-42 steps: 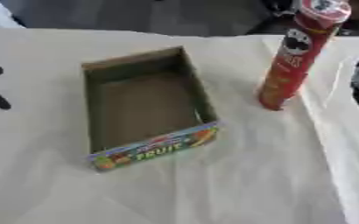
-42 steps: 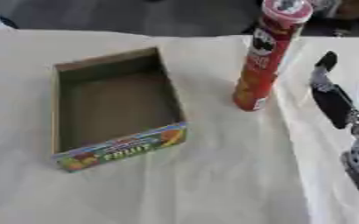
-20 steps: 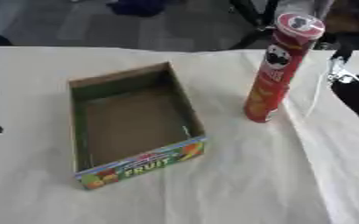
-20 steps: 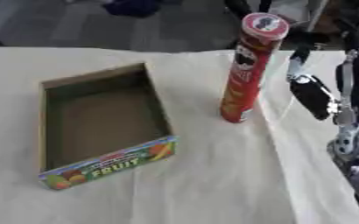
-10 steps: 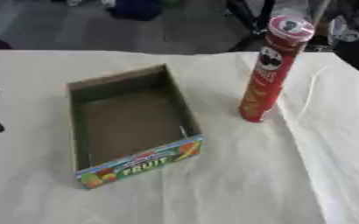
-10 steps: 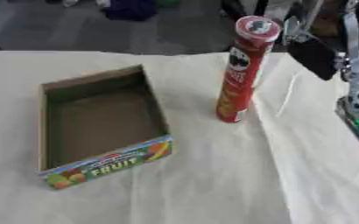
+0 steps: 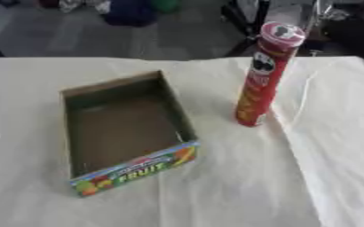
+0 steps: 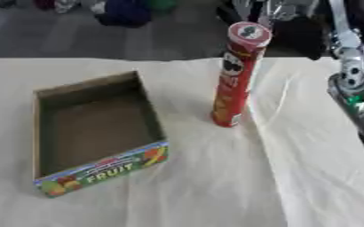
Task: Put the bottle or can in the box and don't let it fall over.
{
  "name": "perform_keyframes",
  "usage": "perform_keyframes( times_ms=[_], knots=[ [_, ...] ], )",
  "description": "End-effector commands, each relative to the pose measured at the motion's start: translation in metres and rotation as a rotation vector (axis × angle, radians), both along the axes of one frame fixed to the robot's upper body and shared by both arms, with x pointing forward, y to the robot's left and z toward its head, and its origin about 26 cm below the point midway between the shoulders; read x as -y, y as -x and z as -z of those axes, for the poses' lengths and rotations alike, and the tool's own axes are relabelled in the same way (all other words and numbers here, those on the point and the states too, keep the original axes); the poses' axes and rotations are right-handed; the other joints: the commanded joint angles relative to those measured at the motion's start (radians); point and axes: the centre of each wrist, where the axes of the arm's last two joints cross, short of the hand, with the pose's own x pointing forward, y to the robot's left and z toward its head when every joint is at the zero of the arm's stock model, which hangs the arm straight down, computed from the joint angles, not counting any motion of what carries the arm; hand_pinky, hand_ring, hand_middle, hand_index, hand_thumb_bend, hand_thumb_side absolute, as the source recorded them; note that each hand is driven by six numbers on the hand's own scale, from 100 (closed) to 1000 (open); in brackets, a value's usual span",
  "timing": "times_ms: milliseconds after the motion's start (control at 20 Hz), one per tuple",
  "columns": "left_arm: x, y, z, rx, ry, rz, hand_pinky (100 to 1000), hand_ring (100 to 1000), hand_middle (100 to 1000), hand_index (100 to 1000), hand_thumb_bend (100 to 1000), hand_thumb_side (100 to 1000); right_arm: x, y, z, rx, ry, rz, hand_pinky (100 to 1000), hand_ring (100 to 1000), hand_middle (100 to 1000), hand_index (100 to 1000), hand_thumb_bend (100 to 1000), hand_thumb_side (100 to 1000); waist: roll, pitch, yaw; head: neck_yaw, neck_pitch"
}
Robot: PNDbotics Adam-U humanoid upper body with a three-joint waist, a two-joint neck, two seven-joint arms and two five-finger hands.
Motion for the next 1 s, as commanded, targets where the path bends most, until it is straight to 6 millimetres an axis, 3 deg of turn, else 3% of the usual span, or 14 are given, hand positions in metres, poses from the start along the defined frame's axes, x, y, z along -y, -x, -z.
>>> perform_keyframes(
  times_ms=[50, 400, 650, 1000],
  knots=[
    [0.001, 0.003, -0.007, 0.026, -0.004, 0.015, 465, 751, 792, 830, 100, 666, -0.006, 0.004, -0.012, 0.010, 0.014, -0.027, 544, 795, 908, 909, 100, 697, 0.002, -0.027, 0.002, -0.034, -0.023],
    [0.002, 0.002, -0.008, 0.024, -0.002, 0.025, 463, 751, 792, 829, 100, 667, -0.021, 0.003, -0.017, -0.037, -0.005, -0.071, 555, 816, 937, 931, 100, 748, 0.002, -0.027, 0.009, -0.048, -0.038],
    [0.003, 0.002, -0.007, 0.022, -0.007, 0.028, 463, 751, 792, 829, 100, 669, -0.028, 0.002, -0.018, -0.115, -0.025, -0.071, 629, 882, 999, 985, 100, 860, -0.001, -0.024, 0.014, -0.047, -0.040],
    [0.004, 0.002, -0.007, 0.018, -0.015, 0.032, 461, 750, 792, 829, 100, 672, -0.033, 0.001, -0.021, -0.221, -0.062, -0.083, 702, 956, 1000, 1000, 100, 951, -0.004, -0.021, 0.018, -0.042, -0.041]
  ],
)
